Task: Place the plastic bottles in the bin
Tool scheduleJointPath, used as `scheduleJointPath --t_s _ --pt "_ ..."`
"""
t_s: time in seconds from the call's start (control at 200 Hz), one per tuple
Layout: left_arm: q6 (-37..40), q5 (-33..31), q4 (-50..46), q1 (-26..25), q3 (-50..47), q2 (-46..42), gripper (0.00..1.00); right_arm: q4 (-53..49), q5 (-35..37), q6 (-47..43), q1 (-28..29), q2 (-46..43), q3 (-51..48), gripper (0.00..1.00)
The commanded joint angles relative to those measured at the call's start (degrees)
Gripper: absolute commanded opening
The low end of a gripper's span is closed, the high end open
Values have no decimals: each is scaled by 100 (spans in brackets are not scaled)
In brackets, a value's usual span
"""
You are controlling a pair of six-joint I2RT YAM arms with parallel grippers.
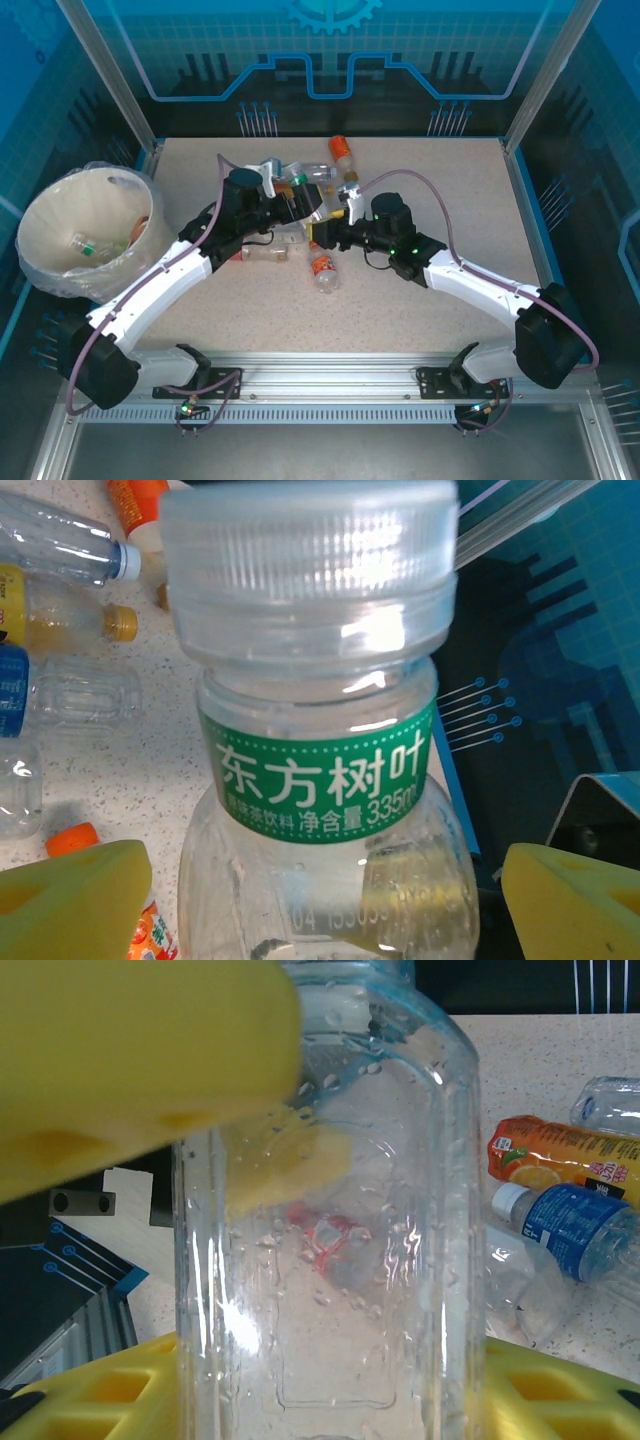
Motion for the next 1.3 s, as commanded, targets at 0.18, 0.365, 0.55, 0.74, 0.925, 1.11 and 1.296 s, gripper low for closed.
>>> scheduleJointPath --t_s 0.18,0.365,0.55,0.74,0.925,1.11,1.296 --pt "133 -97 -260 -102 300 206 80 228 -79 -392 162 -114 244 43" --pt "84 -129 -161 -106 269 242 71 294 -252 -459 197 -122 243 43" --pt "99 -147 -127 -101 257 243 62 302 -340 -436 196 -86 276 46" --pt "61 -266 -35 -106 170 168 59 154 -354 -441 192 -56 339 62" --pt "139 -533 -272 -80 222 25 56 -511 -165 -729 193 -192 481 78" --pt "252 -788 -609 57 259 -233 54 -1183 296 -1114 197 -539 516 91" --pt "556 -1355 -1341 437 470 -702 53 -1674 1079 -1381 171 -909 447 100"
